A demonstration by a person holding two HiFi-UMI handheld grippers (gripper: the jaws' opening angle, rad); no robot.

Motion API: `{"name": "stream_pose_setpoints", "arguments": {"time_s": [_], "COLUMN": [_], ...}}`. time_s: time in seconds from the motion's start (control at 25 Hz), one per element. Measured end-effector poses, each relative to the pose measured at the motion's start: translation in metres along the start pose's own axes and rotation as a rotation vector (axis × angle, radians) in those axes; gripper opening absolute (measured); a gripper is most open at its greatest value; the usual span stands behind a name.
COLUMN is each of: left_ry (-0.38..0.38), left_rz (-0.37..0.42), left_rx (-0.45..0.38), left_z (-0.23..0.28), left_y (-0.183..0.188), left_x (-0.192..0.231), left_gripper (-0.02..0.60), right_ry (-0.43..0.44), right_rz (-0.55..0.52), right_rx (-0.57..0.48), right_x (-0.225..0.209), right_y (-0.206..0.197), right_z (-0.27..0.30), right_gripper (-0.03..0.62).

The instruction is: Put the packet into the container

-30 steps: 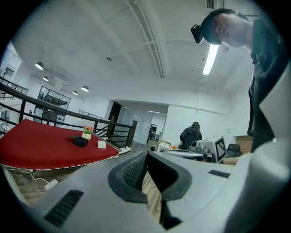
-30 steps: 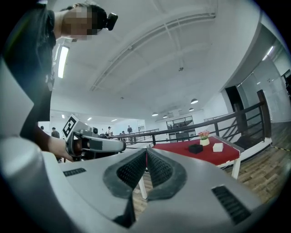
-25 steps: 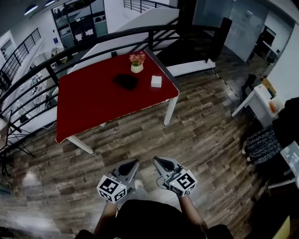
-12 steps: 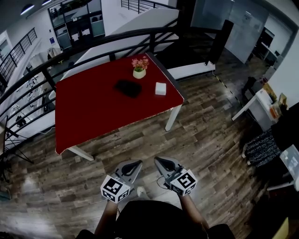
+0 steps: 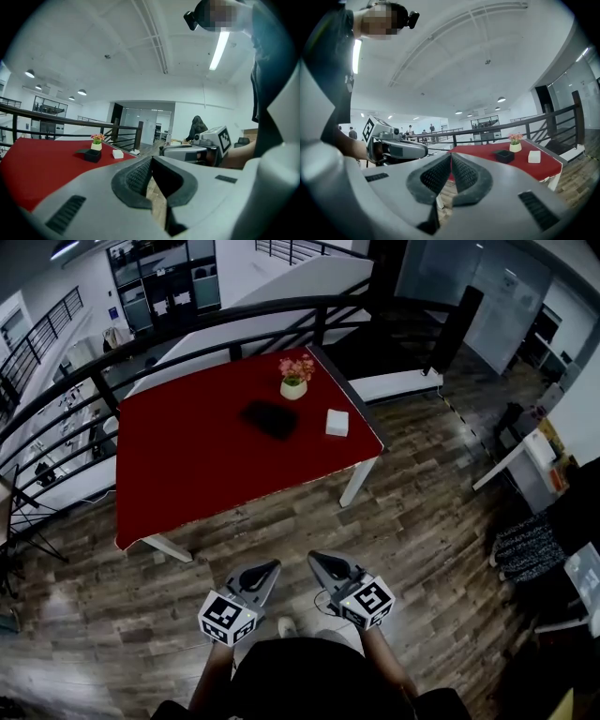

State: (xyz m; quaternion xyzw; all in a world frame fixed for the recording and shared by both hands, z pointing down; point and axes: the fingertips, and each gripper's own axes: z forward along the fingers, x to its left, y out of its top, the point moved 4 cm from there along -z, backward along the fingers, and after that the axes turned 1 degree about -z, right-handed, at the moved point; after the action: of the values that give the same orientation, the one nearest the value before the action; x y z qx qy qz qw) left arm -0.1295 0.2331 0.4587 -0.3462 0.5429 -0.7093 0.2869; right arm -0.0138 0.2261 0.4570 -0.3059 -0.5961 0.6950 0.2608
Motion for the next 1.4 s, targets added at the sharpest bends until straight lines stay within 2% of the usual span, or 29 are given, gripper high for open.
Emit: {"name": "stream_pose_setpoints", "arguments": {"time_s": [0.28,0.56,0.76,1.04,1.24,1.4], "left_ry": [-0.011,-0.014,-0.007,-0.004,-0.012,0.012], "left_rz": [-0.005,-0.010,-0.007,0.011,0.017,-0.001], "left_rx": [-0.006,-0.001,0.007,-0.047,-0.042,-0.041], "left_z": [0.009,0.020,0.037,0.080,0.118,0.146], "left_y": [-0.001,0.000,0.002,0.022,0.033,0.043], "left_x": [0.012,0.031,0.047,0.079,0.105,0.128], "left_gripper": [0.011,0.011,0.010,0.011,0.011,0.011], "right_ry": [-0.005,-0.044,-0.036,-0.056,-0.052,-0.032], "right_rz": [-0.006,-0.001,0.002,0.009,0.011,0.010], "right_rx": [0.000,-0.014,-0.023,-0.023,-0.024,0.001], "right_x": [-0.007,-0.032,-0.052,-0.110,-0.152,-0.186], "right_y": [-0.001,0.002,0.006,0.005,0.011,0.016], "right_z": [0.009,0.020,0.035,0.056,0.080,0.097], "right_gripper": [0.021,0.021,0.021,0.021,0.021,0.021]}}
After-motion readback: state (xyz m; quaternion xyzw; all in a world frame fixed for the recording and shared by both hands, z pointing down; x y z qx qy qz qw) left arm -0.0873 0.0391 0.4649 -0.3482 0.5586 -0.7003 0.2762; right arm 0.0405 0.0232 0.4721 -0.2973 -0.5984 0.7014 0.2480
